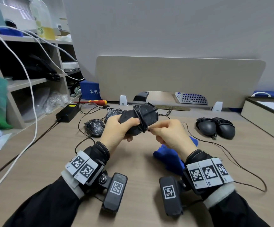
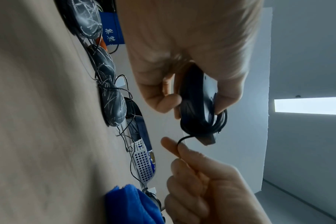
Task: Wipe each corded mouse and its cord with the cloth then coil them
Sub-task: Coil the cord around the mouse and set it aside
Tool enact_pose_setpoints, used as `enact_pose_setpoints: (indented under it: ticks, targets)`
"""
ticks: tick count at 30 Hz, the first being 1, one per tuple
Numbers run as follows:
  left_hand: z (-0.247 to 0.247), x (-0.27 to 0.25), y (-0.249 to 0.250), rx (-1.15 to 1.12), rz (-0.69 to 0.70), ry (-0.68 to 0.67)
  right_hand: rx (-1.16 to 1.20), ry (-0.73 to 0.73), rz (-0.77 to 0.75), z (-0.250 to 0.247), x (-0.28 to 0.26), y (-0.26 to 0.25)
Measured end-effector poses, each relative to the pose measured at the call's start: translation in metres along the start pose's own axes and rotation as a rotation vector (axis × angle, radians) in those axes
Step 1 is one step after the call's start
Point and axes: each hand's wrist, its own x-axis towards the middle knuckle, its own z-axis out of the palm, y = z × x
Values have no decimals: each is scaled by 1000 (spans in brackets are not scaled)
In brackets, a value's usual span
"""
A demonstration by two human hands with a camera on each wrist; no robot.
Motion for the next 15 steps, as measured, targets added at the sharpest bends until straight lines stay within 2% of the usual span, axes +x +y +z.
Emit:
enact_pose_setpoints:
  ticks: [5,10,15]
  targets:
    - [3,-3,4,7,52,14,182,123,-26,-1,-1,-4]
    - [-1,2,7,-20,31,76,136,11,-51,0,-7,-8]
    - [-5,6,4,-30,-35,163,321,3,-81,-5,-8,-12]
